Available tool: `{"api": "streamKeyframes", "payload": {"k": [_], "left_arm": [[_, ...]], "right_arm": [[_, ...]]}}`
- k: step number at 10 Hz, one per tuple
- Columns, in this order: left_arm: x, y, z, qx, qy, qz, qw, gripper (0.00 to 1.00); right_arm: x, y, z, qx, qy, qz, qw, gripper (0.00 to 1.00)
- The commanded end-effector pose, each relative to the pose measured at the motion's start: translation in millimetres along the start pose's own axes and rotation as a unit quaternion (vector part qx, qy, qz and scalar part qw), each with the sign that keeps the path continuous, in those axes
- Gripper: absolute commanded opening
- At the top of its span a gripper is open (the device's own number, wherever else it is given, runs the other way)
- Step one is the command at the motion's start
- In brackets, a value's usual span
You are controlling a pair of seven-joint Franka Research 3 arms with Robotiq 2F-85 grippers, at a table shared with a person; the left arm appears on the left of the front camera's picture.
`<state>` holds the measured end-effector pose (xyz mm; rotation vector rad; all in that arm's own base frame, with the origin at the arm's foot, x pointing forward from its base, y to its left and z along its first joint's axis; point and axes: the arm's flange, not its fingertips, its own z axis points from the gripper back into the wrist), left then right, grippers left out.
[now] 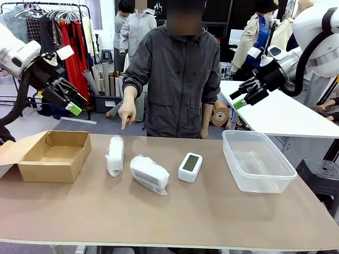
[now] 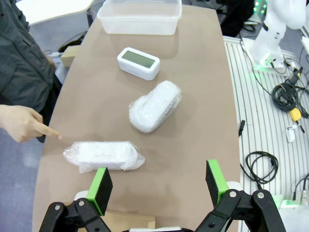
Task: Separate and place wrapped and unwrapped clocks.
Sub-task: Pick up the Digital clock indicated by the person.
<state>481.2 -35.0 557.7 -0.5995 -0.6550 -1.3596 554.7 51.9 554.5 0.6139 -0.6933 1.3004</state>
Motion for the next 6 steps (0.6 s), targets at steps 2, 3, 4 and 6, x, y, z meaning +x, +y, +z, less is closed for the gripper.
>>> {"api": "streamKeyframes", "payload": {"k": [2,3,4,6], "left_arm": [[0,0,1,0.0,-0.002,-0.001,1.0,1.0],[0,0,1,0.0,-0.002,-0.001,1.0,1.0],[0,0,1,0.0,-0.002,-0.001,1.0,1.0],[11,-6,0,0.003,0.014,0.011,1.0,1.0]], "right_arm": [[1,0,-1,-0.002,0.0,0.002,1.0,1.0],[1,0,-1,-0.002,0.0,0.002,1.0,1.0],[1,0,-1,-0.002,0.0,0.002,1.0,1.0],[1,0,-1,-0.002,0.0,0.002,1.0,1.0]]}}
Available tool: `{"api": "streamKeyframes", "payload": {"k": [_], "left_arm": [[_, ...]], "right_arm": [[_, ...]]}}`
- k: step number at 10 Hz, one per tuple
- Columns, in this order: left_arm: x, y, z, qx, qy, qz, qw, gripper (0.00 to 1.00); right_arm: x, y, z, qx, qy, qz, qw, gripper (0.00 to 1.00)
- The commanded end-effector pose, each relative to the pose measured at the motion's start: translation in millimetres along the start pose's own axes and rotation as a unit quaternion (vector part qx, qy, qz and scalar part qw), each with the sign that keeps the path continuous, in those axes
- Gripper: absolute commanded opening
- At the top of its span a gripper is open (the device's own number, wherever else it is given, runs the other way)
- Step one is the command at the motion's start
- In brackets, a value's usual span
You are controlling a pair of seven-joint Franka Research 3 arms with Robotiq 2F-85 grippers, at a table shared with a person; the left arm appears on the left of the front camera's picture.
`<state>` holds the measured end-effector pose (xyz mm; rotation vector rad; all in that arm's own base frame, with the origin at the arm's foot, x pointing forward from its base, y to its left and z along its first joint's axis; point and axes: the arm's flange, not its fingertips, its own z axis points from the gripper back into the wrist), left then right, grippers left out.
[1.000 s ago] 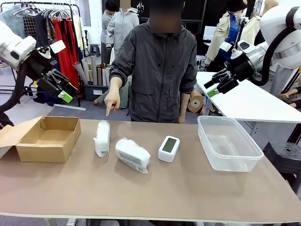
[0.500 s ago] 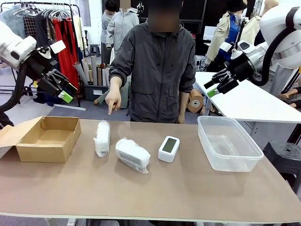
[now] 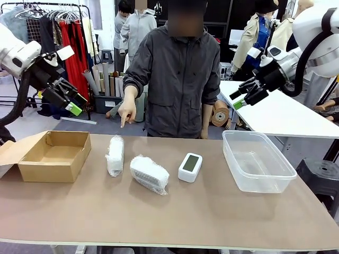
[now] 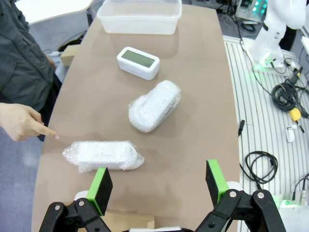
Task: Separate and place wrapped and unwrapped clocks.
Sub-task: Pick up the Digital clock indicated by the person.
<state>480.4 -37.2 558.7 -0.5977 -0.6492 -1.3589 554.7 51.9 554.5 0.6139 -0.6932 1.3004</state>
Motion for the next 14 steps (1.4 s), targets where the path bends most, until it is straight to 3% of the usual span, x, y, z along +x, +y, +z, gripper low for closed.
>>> {"api": "streamKeyframes", "payload": {"k": [1,5,7,11,13,14], "left_arm": [[17,-15,-2,0.016,0.045,0.03,0.998,1.0],[47,-44,-20,0.085,0.136,0.153,0.975,1.0],[54,-56,-45,0.152,0.183,0.167,0.957,1.0],[48,-53,-89,0.207,0.199,0.226,0.931,1.0],[45,-49,-101,0.197,0.196,0.232,0.932,1.0],[45,-50,-98,0.139,0.184,0.18,0.956,1.0]], "right_arm": [[1,0,-1,-0.002,0.0,0.002,1.0,1.0],[1,0,-1,-0.002,0.0,0.002,1.0,1.0],[1,0,-1,-0.002,0.0,0.002,1.0,1.0],[1,0,-1,-0.002,0.0,0.002,1.0,1.0],[1,0,-1,-0.002,0.0,0.002,1.0,1.0],[1,0,-1,-0.002,0.0,0.002,1.0,1.0]]}}
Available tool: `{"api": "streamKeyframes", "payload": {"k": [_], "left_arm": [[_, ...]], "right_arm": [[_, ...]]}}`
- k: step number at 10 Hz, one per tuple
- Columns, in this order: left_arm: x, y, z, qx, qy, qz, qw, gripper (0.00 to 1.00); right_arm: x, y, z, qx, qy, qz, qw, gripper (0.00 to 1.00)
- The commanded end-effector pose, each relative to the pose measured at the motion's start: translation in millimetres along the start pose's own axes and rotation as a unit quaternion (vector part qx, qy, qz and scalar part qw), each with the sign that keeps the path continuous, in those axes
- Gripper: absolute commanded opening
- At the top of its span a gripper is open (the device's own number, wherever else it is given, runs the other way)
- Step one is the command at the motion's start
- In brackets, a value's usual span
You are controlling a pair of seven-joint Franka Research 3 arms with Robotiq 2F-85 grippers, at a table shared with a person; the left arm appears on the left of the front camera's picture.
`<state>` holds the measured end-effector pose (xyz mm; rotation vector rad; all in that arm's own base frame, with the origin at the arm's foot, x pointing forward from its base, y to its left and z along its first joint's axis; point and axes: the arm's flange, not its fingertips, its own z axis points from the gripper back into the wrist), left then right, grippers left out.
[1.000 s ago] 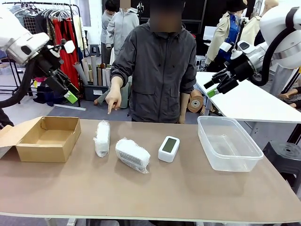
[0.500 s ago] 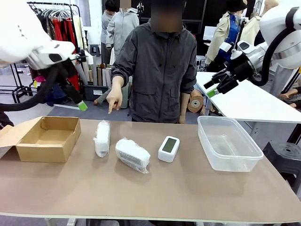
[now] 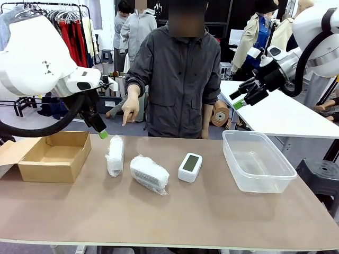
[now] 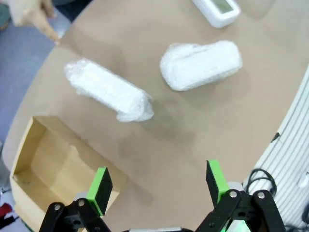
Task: Separate and place wrapped and unwrapped clocks.
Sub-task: Pick up the Digital clock indicated by the person.
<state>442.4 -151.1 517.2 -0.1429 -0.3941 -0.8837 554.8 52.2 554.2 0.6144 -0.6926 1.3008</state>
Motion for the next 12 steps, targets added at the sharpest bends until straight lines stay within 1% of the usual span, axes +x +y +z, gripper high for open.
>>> {"api": "streamKeyframes", "payload": {"k": [1,5,6,7,8,9,10,12], "left_arm": [[-1,2,5,0.014,0.001,0.016,1.0,1.0],[-1,2,5,0.014,0.001,0.016,1.0,1.0],[-1,2,2,0.003,-0.001,0.008,1.0,1.0],[12,-3,-1,0.044,0.045,0.104,0.993,1.0],[22,-9,-11,0.093,0.093,0.164,0.978,1.0],[30,-12,-21,0.118,0.114,0.195,0.967,1.0],[39,-11,-31,0.118,0.127,0.233,0.957,1.0],[54,-10,-57,0.098,0.137,0.328,0.929,1.0]], "right_arm": [[1,0,0,-0.002,0.0,0.002,1.0,1.0],[1,0,0,-0.002,0.0,0.002,1.0,1.0],[1,0,0,-0.002,0.0,0.002,1.0,1.0],[1,0,0,-0.002,0.0,0.002,1.0,1.0],[1,0,0,-0.002,0.0,0.002,1.0,1.0],[1,0,0,-0.002,0.0,0.002,1.0,1.0],[1,0,0,-0.002,0.0,0.002,1.0,1.0],[1,0,0,-0.002,0.0,0.002,1.0,1.0]]}}
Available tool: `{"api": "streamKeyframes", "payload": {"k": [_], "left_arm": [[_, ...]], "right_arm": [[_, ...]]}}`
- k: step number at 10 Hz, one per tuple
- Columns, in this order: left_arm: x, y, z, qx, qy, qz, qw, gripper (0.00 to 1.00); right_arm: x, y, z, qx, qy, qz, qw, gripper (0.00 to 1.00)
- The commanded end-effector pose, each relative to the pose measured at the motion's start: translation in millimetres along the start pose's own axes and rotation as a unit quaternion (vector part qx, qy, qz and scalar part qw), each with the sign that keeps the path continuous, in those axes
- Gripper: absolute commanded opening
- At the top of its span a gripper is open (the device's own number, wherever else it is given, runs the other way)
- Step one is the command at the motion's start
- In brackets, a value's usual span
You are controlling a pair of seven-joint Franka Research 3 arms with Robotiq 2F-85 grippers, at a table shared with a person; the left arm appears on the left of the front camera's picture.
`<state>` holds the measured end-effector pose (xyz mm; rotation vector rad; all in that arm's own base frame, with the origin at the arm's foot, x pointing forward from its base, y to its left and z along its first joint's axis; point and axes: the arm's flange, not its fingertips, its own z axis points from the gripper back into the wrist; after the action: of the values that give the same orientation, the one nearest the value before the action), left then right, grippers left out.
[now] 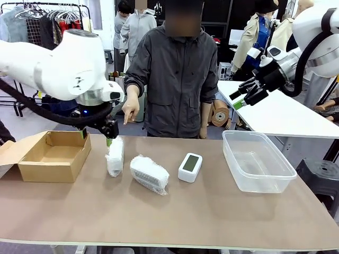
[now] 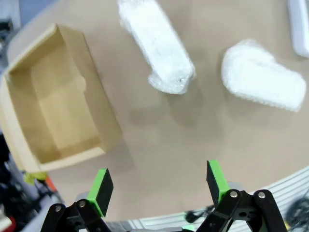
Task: Separate and place wrapped and unwrapped clocks.
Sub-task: Pick up the Digital clock indicated by the person.
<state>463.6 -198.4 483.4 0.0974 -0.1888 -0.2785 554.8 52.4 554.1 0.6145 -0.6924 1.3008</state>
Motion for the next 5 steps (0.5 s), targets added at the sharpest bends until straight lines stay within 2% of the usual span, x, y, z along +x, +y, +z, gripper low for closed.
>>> {"api": "streamKeyframes", "payload": {"k": [1,2,3,4,5], "left_arm": [[33,-10,-13,-0.04,0.028,0.089,0.995,1.0],[44,-13,-26,-0.055,0.04,0.12,0.99,1.0],[53,-12,-37,-0.042,0.028,0.136,0.989,1.0],[56,-8,-44,-0.051,-0.025,0.101,0.993,1.0],[63,-9,-50,-0.033,-0.061,0.088,0.994,1.0]], "right_arm": [[1,0,0,-0.002,0.0,0.002,1.0,1.0],[1,0,0,-0.002,0.0,0.002,1.0,1.0],[1,0,0,-0.002,0.0,0.002,1.0,1.0],[1,0,0,-0.002,0.0,0.002,1.0,1.0],[1,0,0,-0.002,0.0,0.002,1.0,1.0]]}}
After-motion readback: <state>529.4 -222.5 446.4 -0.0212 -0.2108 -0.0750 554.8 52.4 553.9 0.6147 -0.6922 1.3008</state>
